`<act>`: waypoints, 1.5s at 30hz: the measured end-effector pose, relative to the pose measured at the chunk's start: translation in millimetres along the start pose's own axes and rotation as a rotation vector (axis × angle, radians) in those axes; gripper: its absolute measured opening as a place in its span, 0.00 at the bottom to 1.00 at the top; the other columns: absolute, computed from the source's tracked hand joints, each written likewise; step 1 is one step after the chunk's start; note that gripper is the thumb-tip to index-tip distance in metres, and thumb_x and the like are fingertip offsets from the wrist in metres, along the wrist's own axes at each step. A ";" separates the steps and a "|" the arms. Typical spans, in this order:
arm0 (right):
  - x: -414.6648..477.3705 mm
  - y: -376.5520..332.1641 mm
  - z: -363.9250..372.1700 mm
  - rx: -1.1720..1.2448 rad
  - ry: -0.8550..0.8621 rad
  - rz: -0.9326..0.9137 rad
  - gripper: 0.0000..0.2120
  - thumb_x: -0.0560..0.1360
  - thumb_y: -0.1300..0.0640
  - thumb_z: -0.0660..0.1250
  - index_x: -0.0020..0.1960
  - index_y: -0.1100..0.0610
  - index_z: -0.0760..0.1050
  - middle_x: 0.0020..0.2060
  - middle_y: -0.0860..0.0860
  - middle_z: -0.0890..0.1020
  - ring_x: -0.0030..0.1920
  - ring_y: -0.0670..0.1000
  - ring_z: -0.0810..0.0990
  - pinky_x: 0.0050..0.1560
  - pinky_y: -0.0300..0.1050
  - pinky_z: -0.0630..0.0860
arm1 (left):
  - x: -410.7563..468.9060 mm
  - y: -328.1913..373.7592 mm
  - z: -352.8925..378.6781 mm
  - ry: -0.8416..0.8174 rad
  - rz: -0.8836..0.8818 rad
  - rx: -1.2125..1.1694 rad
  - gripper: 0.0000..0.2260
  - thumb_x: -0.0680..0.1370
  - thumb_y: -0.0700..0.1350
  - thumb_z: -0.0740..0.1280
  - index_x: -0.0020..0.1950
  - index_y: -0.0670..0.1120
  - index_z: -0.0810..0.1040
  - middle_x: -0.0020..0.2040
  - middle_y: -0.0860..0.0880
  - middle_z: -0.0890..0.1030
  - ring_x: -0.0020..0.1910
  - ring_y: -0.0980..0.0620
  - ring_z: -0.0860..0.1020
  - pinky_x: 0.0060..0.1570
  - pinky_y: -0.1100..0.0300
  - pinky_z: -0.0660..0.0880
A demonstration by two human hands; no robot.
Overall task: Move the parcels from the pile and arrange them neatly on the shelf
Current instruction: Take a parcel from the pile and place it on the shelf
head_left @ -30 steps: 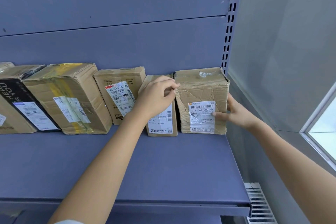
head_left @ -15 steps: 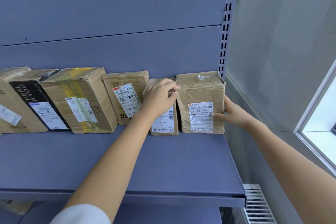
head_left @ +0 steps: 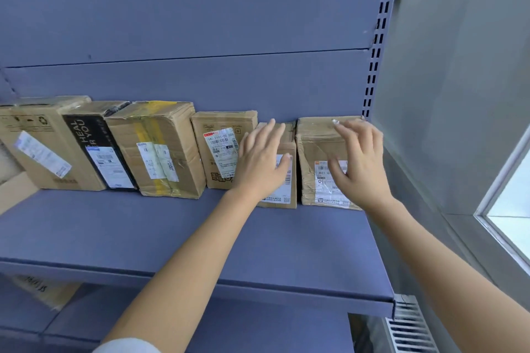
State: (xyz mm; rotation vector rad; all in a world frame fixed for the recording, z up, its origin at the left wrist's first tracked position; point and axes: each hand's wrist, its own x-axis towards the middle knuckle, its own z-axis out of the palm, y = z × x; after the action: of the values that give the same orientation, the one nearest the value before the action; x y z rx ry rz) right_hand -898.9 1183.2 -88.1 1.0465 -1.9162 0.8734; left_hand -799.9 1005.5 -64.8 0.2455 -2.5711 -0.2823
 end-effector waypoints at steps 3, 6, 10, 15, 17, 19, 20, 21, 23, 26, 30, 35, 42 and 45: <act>-0.3 -32.2 21.1 0.062 -0.190 -0.122 0.20 0.74 0.56 0.59 0.64 0.60 0.74 0.56 0.56 0.75 0.56 0.58 0.69 0.59 0.50 0.67 | -14.2 -20.1 -9.7 0.023 -0.071 0.001 0.27 0.80 0.49 0.59 0.78 0.49 0.54 0.79 0.53 0.51 0.76 0.50 0.50 0.73 0.53 0.47; -0.8 -67.5 50.8 0.181 -0.315 -0.146 0.17 0.74 0.56 0.58 0.59 0.60 0.76 0.50 0.54 0.77 0.49 0.53 0.70 0.49 0.44 0.68 | -31.8 -46.1 -21.2 -0.003 -0.143 0.045 0.26 0.81 0.50 0.58 0.78 0.49 0.56 0.79 0.53 0.52 0.76 0.51 0.50 0.73 0.53 0.49; -1.0 -117.5 95.5 0.362 -0.390 -0.104 0.14 0.73 0.61 0.59 0.57 0.60 0.77 0.49 0.53 0.77 0.48 0.53 0.76 0.43 0.44 0.73 | -68.8 -94.8 -43.5 -0.036 -0.224 0.107 0.24 0.80 0.50 0.59 0.76 0.48 0.61 0.77 0.51 0.57 0.75 0.50 0.53 0.73 0.52 0.52; 4.8 -204.1 156.6 0.427 -0.534 -0.202 0.13 0.74 0.63 0.62 0.58 0.59 0.76 0.51 0.53 0.76 0.51 0.55 0.78 0.41 0.46 0.75 | -129.9 -171.0 -88.5 -0.086 -0.416 0.176 0.23 0.82 0.51 0.57 0.76 0.49 0.60 0.77 0.52 0.57 0.74 0.50 0.53 0.71 0.52 0.52; 6.7 -246.8 180.4 0.471 -0.581 -0.228 0.13 0.75 0.63 0.63 0.59 0.59 0.76 0.53 0.54 0.76 0.54 0.56 0.77 0.42 0.48 0.74 | -154.9 -199.1 -109.5 -0.090 -0.498 0.192 0.23 0.82 0.52 0.57 0.76 0.49 0.59 0.77 0.51 0.57 0.75 0.50 0.53 0.71 0.52 0.53; 7.4 -295.5 203.9 0.534 -0.634 -0.261 0.15 0.76 0.62 0.62 0.62 0.58 0.76 0.57 0.54 0.76 0.57 0.56 0.76 0.46 0.51 0.76 | -181.8 -227.3 -131.8 -0.083 -0.579 0.207 0.24 0.82 0.52 0.57 0.77 0.49 0.58 0.77 0.51 0.57 0.75 0.49 0.54 0.71 0.51 0.54; 7.2 -320.8 214.6 0.557 -0.668 -0.275 0.16 0.76 0.62 0.62 0.63 0.57 0.75 0.58 0.53 0.76 0.58 0.55 0.76 0.48 0.52 0.77 | -195.6 -241.5 -142.6 -0.077 -0.618 0.216 0.24 0.82 0.52 0.57 0.77 0.50 0.58 0.77 0.51 0.57 0.75 0.49 0.54 0.72 0.51 0.54; 6.2 -346.1 224.9 0.572 -0.701 -0.291 0.16 0.77 0.61 0.62 0.63 0.56 0.75 0.59 0.53 0.76 0.59 0.55 0.76 0.49 0.53 0.76 | -210.1 -255.1 -153.8 -0.073 -0.654 0.230 0.24 0.82 0.52 0.57 0.77 0.50 0.58 0.77 0.51 0.57 0.75 0.49 0.54 0.72 0.51 0.54; 1.6 -395.0 244.1 0.593 -0.754 -0.317 0.16 0.77 0.59 0.61 0.64 0.54 0.74 0.60 0.52 0.75 0.59 0.54 0.75 0.50 0.53 0.76 | -240.5 -281.4 -175.2 -0.069 -0.722 0.262 0.24 0.82 0.52 0.58 0.76 0.50 0.59 0.77 0.51 0.58 0.75 0.48 0.55 0.71 0.50 0.55; -11.4 -463.7 268.7 0.642 -0.791 -0.342 0.15 0.77 0.58 0.61 0.63 0.54 0.74 0.58 0.52 0.75 0.57 0.55 0.76 0.48 0.53 0.76 | -287.7 -317.4 -203.3 -0.060 -0.813 0.295 0.23 0.81 0.51 0.58 0.76 0.49 0.60 0.76 0.51 0.60 0.74 0.47 0.57 0.70 0.49 0.57; -32.4 -541.4 296.4 0.704 -0.853 -0.351 0.16 0.77 0.59 0.61 0.64 0.54 0.74 0.59 0.52 0.75 0.57 0.54 0.76 0.47 0.48 0.74 | -346.5 -360.0 -231.2 -0.065 -0.925 0.325 0.23 0.81 0.51 0.58 0.75 0.49 0.60 0.75 0.51 0.62 0.72 0.46 0.59 0.69 0.49 0.59; -51.7 -615.4 320.5 0.719 -0.979 -0.419 0.16 0.78 0.58 0.60 0.65 0.54 0.72 0.61 0.51 0.74 0.58 0.54 0.75 0.51 0.52 0.76 | -403.6 -402.1 -256.2 -0.017 -1.053 0.317 0.22 0.81 0.50 0.59 0.74 0.49 0.63 0.73 0.51 0.65 0.71 0.45 0.61 0.69 0.51 0.58; -77.4 -704.4 357.0 0.731 -1.110 -0.542 0.15 0.78 0.58 0.59 0.63 0.52 0.73 0.60 0.50 0.73 0.57 0.54 0.76 0.49 0.48 0.72 | -467.4 -448.7 -275.7 -0.013 -1.254 0.298 0.21 0.80 0.49 0.59 0.73 0.49 0.65 0.72 0.50 0.67 0.69 0.44 0.63 0.67 0.51 0.61; -84.6 -744.9 374.6 0.746 -1.147 -0.607 0.14 0.78 0.58 0.60 0.63 0.51 0.73 0.60 0.50 0.74 0.56 0.54 0.76 0.49 0.48 0.72 | -491.6 -477.1 -286.2 -0.028 -1.320 0.308 0.21 0.79 0.48 0.60 0.72 0.50 0.66 0.71 0.50 0.68 0.67 0.43 0.65 0.66 0.51 0.62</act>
State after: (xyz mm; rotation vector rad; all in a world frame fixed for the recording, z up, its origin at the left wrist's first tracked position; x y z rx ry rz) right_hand -322.5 583.1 -187.9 2.8580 -1.8252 0.6499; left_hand -179.4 616.5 -186.7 2.0166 -2.0612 -0.3242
